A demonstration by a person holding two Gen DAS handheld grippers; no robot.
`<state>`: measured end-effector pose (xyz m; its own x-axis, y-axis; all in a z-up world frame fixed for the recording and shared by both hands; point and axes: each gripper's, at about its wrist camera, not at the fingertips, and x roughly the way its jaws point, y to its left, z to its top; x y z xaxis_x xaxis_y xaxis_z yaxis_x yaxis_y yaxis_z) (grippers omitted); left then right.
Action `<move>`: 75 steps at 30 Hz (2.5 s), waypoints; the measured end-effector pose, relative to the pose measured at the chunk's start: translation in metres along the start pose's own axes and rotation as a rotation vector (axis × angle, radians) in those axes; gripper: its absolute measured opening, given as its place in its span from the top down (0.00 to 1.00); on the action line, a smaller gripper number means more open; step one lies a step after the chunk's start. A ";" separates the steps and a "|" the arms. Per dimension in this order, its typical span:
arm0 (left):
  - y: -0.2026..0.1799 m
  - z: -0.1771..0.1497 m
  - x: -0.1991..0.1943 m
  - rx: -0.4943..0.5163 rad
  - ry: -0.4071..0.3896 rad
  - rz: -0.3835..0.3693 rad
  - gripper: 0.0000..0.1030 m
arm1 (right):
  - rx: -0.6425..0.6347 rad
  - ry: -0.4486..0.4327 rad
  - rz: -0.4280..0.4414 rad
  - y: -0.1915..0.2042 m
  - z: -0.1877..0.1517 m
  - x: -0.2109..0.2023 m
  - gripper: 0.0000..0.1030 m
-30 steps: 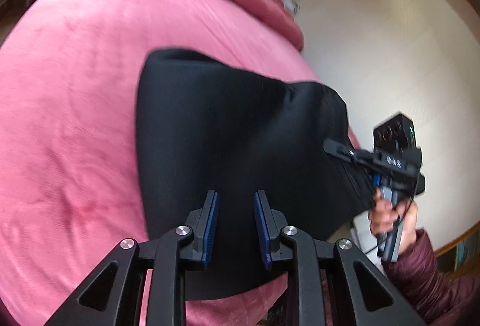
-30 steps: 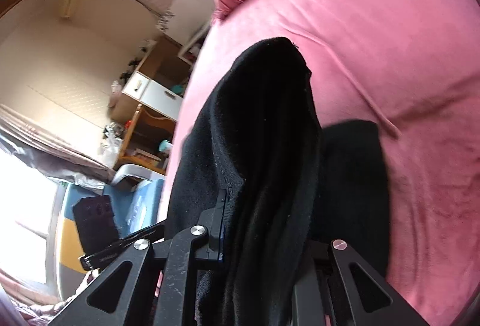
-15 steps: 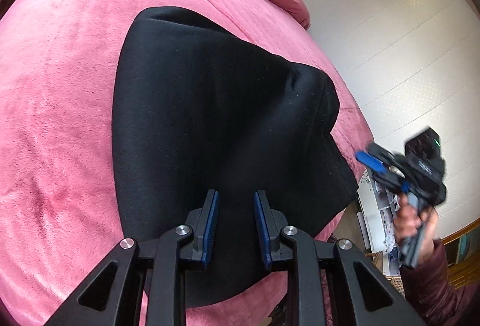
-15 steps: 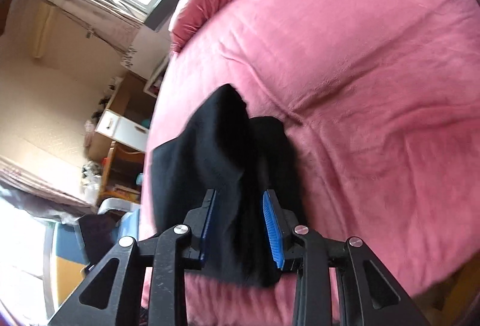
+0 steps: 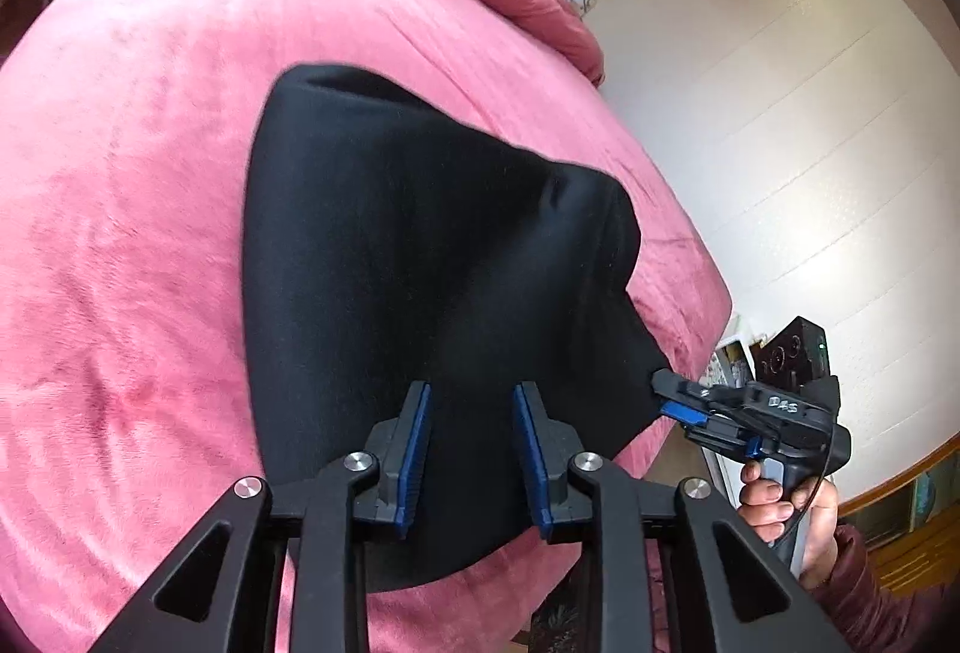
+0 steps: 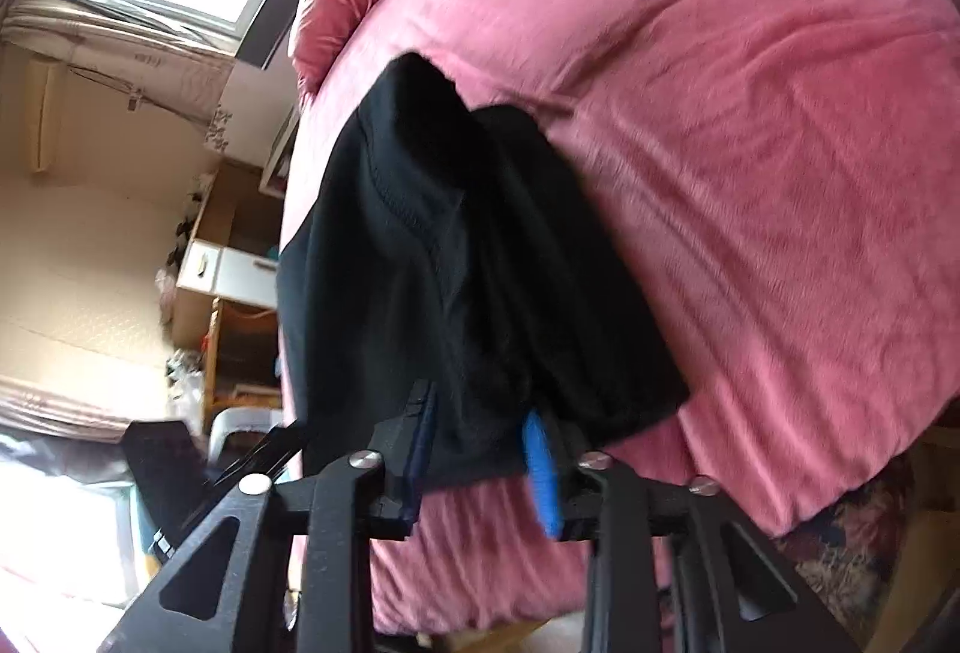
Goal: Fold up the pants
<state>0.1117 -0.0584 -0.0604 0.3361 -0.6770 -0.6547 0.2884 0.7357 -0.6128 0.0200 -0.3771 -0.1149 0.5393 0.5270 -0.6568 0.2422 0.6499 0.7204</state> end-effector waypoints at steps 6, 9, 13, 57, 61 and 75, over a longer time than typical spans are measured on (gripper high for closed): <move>0.011 -0.004 -0.018 -0.009 -0.025 0.024 0.72 | -0.142 -0.031 -0.006 0.030 -0.007 -0.027 0.92; 0.009 -0.008 -0.014 0.024 0.003 0.060 0.72 | -0.180 -0.012 -0.070 0.024 -0.013 -0.034 0.92; -0.002 -0.014 -0.001 0.103 0.037 0.142 0.72 | -0.145 0.027 -0.157 0.000 -0.015 -0.011 0.93; -0.106 -0.038 0.092 0.519 0.119 0.329 0.72 | -0.207 0.009 -0.437 0.000 0.084 0.059 0.90; -0.109 -0.039 0.096 0.517 0.120 0.336 0.72 | -0.206 -0.014 -0.414 -0.003 0.077 0.049 0.90; -0.116 -0.049 0.100 0.522 0.109 0.364 0.71 | -0.400 -0.033 -0.251 0.059 0.038 0.030 0.38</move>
<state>0.0678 -0.2130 -0.0766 0.4096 -0.3604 -0.8381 0.5805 0.8117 -0.0653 0.0817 -0.3437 -0.0832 0.5308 0.3129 -0.7876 0.0427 0.9183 0.3936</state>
